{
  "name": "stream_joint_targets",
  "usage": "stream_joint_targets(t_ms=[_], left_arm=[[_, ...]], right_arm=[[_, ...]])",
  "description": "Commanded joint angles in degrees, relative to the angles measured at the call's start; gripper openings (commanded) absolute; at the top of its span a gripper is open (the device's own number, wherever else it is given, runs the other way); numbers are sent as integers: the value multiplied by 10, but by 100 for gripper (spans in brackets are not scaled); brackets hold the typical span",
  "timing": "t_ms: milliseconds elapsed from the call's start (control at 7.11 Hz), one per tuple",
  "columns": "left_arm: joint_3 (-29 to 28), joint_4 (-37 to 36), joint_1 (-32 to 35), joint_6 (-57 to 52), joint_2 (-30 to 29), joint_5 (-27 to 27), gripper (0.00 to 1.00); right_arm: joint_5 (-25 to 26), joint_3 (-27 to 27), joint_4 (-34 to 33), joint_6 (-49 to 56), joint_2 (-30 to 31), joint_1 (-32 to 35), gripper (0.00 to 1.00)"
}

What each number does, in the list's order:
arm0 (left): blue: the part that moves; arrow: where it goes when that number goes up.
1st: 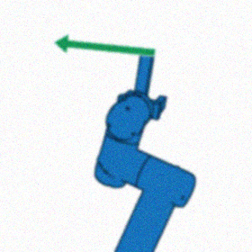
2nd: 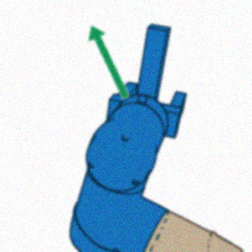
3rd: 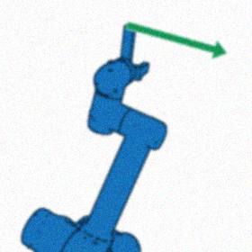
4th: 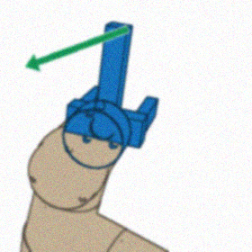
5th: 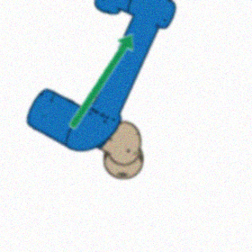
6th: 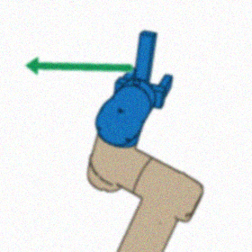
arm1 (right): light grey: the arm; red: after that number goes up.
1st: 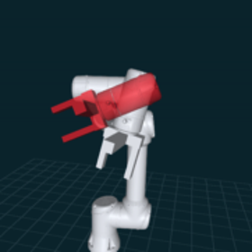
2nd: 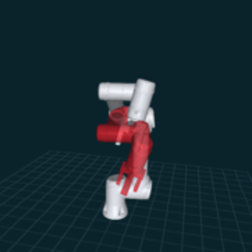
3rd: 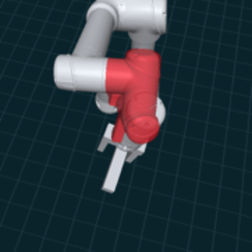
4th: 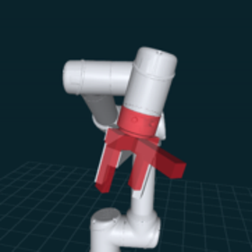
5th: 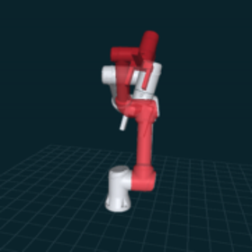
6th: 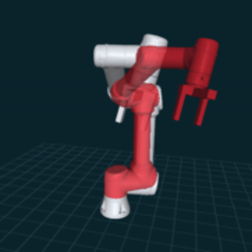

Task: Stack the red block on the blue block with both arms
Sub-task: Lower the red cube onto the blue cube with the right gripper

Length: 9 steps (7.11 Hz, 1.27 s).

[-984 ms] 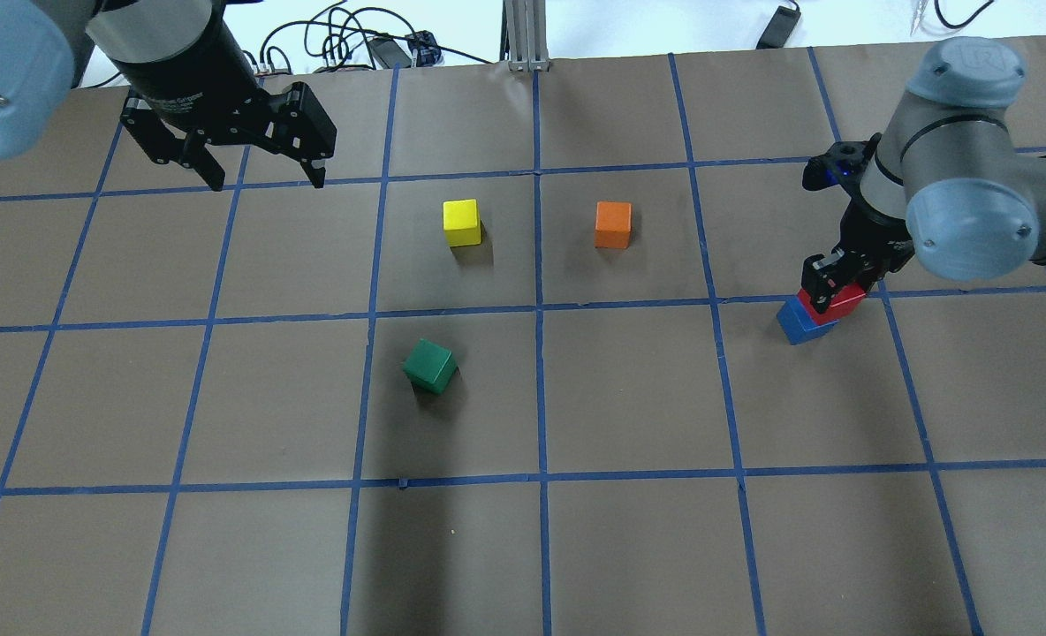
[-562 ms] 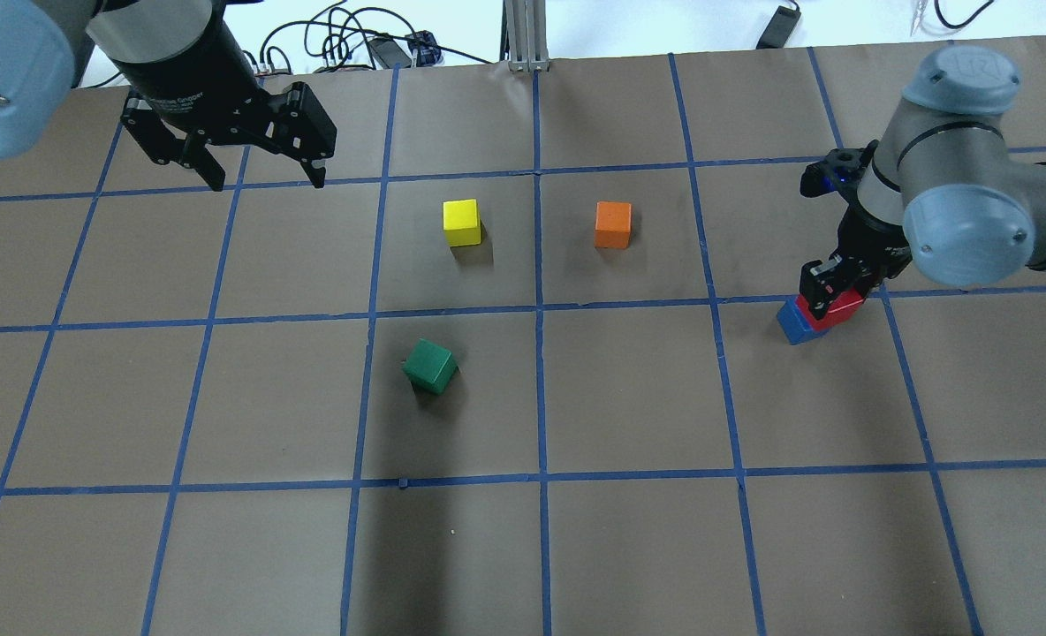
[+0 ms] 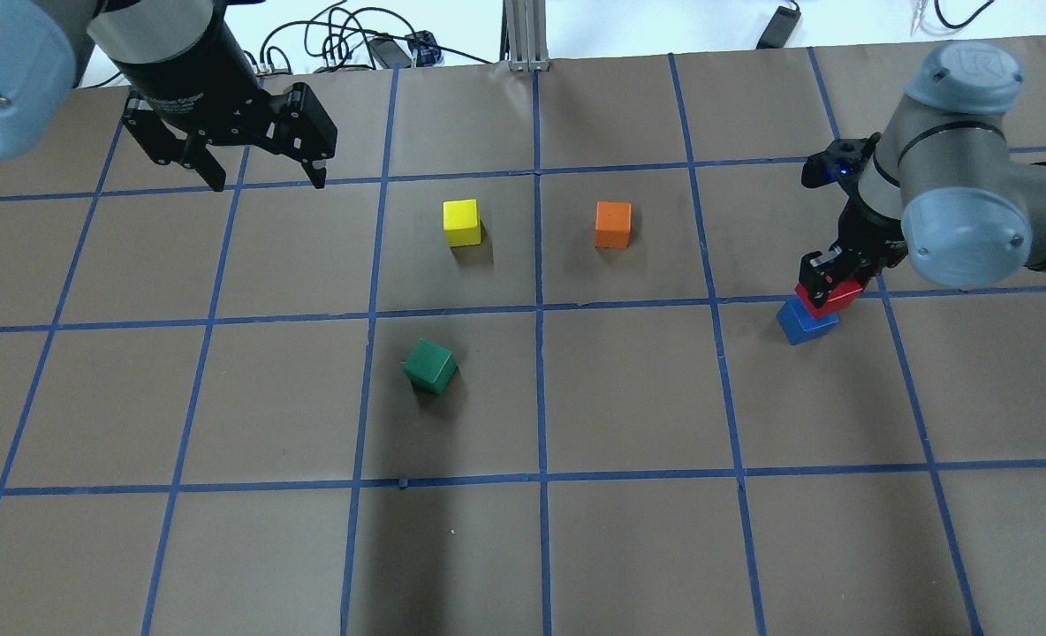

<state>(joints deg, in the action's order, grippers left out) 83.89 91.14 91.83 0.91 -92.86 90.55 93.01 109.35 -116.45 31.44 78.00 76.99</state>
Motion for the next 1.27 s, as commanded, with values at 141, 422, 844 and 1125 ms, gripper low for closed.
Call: stream_joint_targets(t_ms=[141,422,844,1125], left_arm=[[0,0,-1,0,0,0,100],[0,0,-1,0,0,0,100],[0,0,0,0,0,0,100],[0,0,-1,-1,0,0,100]], right_arm=[[-3,13,-4,-1,0,0,18],[-1,15,-5,1,0,0,50],[-1,12,-11,-1,0,0,100],[-1,8,-11,-1,3,0,100]])
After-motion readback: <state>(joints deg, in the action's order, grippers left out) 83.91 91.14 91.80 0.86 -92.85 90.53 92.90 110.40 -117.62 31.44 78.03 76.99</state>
